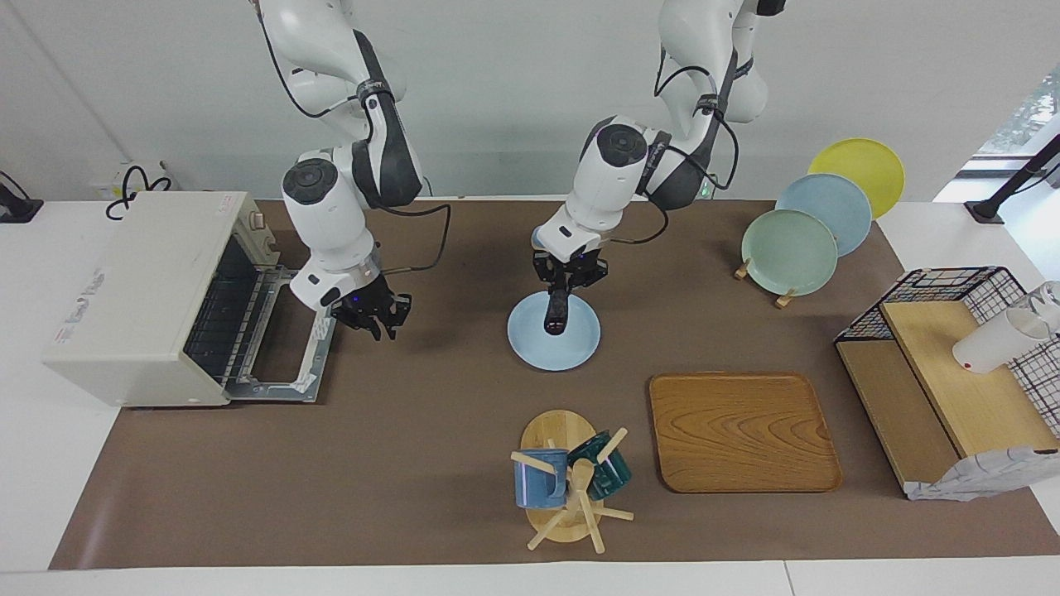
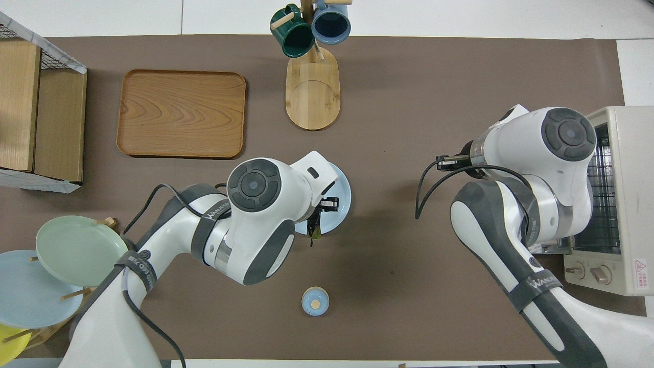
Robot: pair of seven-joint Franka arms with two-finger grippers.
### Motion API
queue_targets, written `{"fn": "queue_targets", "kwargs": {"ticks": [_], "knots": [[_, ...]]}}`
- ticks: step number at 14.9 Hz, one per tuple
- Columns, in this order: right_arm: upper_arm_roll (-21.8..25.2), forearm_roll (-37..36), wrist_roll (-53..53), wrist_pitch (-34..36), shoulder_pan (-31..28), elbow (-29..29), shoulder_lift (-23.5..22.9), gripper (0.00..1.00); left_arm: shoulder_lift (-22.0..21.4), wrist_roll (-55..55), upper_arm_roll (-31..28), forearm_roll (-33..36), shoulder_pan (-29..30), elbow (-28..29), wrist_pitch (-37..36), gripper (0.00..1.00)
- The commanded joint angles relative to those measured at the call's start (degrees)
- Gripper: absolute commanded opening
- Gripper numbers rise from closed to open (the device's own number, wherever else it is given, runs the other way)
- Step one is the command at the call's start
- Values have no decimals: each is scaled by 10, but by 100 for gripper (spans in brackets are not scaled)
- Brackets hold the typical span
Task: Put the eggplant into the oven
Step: 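Lower the eggplant onto the blue plate and open the left gripper, then grasp the eggplant with the right gripper while the left gripper withdraws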
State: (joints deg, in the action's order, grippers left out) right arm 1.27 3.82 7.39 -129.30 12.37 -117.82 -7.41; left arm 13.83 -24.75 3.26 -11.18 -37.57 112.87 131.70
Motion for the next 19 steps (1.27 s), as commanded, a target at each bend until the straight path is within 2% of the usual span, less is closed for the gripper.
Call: {"fn": "queue_targets", "kwargs": {"ticks": [1, 2, 3, 4, 7, 10, 11, 12, 14, 15, 16, 17, 19], "knots": [[0, 5, 3, 11, -1, 10, -2, 20, 8, 8, -12, -12, -8, 3, 14, 0], [0, 5, 3, 32, 0, 28, -3, 20, 7, 21, -12, -12, -5, 2, 8, 44], [0, 6, 5, 63, 4, 53, -9, 20, 1, 46, -13, -13, 4, 2, -9, 99], [1, 6, 6, 79, 15, 75, -21, 20, -14, 64, -14, -12, 21, -5, -45, 100], [1, 6, 20, 82, 36, 81, -22, 20, -48, 101, -16, -12, 90, -46, -143, 100], [0, 6, 126, 81, 113, 113, -30, 21, -68, 130, -17, -10, 173, -74, -188, 100], [1, 6, 164, 82, 145, 138, -47, 21, -70, 145, -18, -8, 198, -76, -193, 100], [1, 5, 199, 87, 175, 179, -73, 21, -75, 163, -18, -8, 222, -76, -196, 100], [1, -28, 318, 134, 278, 355, -217, 24, -79, 179, -18, 25, 275, -76, -194, 100], [0, -49, 357, 126, 294, 383, -246, 30, -80, 182, -18, 40, 287, -77, -194, 100], [0, -51, 365, 94, 296, 383, -253, 42, -84, 185, -18, 49, 297, -78, -195, 100], [-2, -53, 364, 66, 308, 373, -252, 43, -86, 189, -18, 56, 310, -80, -196, 100], [-3, -66, 349, 31, 323, 311, -241, 47, -93, 204, -18, 58, 326, -80, -203, 100]]}}
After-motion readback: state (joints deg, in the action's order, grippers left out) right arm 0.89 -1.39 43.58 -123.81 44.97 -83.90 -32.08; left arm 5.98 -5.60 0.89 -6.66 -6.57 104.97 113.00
